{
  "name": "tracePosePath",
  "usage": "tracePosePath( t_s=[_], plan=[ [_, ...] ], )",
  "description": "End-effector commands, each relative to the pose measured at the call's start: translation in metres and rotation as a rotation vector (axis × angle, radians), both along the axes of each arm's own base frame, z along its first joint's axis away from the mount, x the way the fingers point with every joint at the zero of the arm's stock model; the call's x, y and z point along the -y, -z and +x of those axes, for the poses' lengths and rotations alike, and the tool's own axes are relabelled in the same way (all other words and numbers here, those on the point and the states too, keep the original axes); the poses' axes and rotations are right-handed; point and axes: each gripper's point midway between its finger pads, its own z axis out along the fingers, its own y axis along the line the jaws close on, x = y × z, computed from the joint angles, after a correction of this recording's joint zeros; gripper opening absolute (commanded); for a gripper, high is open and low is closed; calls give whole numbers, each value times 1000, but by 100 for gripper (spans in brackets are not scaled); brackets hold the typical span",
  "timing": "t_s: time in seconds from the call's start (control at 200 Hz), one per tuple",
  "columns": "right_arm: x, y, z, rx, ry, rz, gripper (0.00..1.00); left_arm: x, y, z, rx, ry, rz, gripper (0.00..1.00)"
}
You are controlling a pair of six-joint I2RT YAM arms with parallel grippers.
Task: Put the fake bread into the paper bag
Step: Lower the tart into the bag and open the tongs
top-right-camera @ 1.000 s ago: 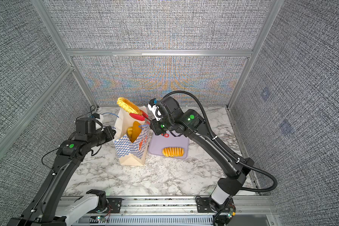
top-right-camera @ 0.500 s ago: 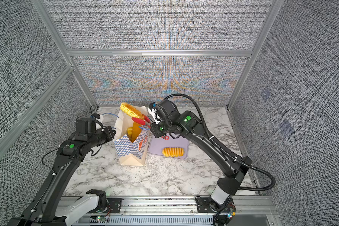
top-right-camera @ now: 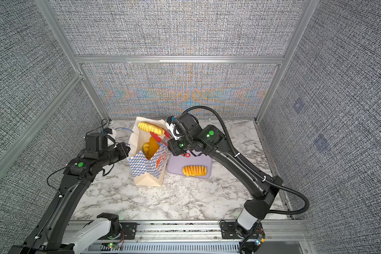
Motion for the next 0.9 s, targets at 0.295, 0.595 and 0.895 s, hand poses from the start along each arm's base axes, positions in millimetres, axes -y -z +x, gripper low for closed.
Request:
tracePosePath(
  t_s=[0.295, 0.595, 0.895],
  plan=[
    [-2, -9, 5, 31, 14, 23, 53, -1, 2, 1, 0, -2, 5, 0],
    [-3, -19, 6, 49, 12, 40, 54, -1, 0, 1, 4, -4, 6, 0],
    [3, -45, 9, 117, 34, 78, 54, -1, -2, 2, 8, -3, 4, 0]
  ],
)
